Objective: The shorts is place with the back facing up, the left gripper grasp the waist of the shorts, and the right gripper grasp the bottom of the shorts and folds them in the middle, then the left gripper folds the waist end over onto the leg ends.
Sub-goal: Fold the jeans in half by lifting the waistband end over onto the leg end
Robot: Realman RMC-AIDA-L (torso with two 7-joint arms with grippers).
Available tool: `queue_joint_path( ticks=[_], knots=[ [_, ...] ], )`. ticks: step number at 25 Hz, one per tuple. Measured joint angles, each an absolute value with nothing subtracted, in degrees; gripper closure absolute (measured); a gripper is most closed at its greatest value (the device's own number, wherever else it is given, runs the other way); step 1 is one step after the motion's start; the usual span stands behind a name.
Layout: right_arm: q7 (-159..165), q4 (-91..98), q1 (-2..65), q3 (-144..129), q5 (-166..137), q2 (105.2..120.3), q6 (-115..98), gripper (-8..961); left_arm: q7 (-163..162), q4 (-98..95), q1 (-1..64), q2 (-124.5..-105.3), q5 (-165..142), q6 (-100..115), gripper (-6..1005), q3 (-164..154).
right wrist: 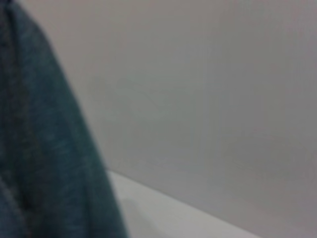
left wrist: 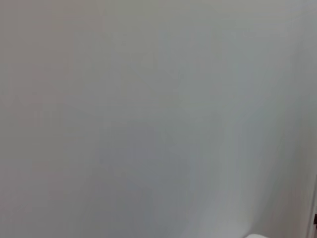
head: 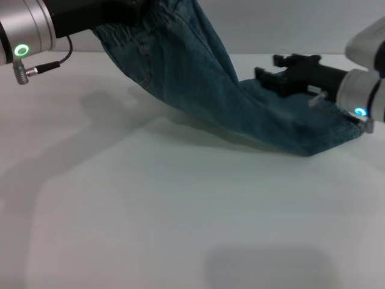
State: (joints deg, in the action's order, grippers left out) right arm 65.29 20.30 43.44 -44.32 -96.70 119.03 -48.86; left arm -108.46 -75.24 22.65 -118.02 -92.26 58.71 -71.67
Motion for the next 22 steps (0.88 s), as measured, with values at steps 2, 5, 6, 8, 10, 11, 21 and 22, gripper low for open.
queue_joint_path(
  ticks=[2, 5, 6, 8, 10, 11, 21, 22],
  knots=[
    [65.5, 18.7, 44.4, -45.8, -96.7, 119.06, -49.0, 435, -108.6, -75.6, 22.7, -118.02, -92.2, 58.8, 932, -71.7],
    [65.6, 15.9, 45.6, -48.3, -96.7, 119.21, -49.2, 435, -108.9, -76.5, 22.7, -118.02, -92.2, 58.8, 933, -71.9],
    [65.6, 14.9, 45.9, -49.0, -96.7, 119.26, -49.2, 435, -108.9, -76.5, 22.7, -118.02, -92.2, 58.8, 933, -71.9],
    [65.7, 12.6, 46.6, -50.8, -96.7, 119.53, -50.5, 435, -109.4, -77.6, 22.7, -117.98, -92.3, 58.8, 933, -72.1],
    [65.7, 12.2, 46.6, -51.2, -96.7, 119.59, -51.3, 435, -109.4, -77.6, 22.7, -117.98, -92.3, 58.8, 933, -72.1],
    [65.7, 11.9, 46.7, -51.3, -96.6, 119.65, -52.6, 435, -109.4, -77.6, 22.7, -117.97, -92.3, 58.9, 933, -72.2],
    [66.3, 8.9, 50.3, -51.5, -95.2, 119.7, -61.8, 434, -110.3, -77.5, 22.1, -118.0, -92.6, 59.0, 932, -74.7],
    [66.5, 8.3, 51.0, -51.5, -95.2, 119.7, -62.4, 434, -110.4, -77.6, 22.0, -117.98, -92.6, 59.0, 932, -74.9]
  ],
)
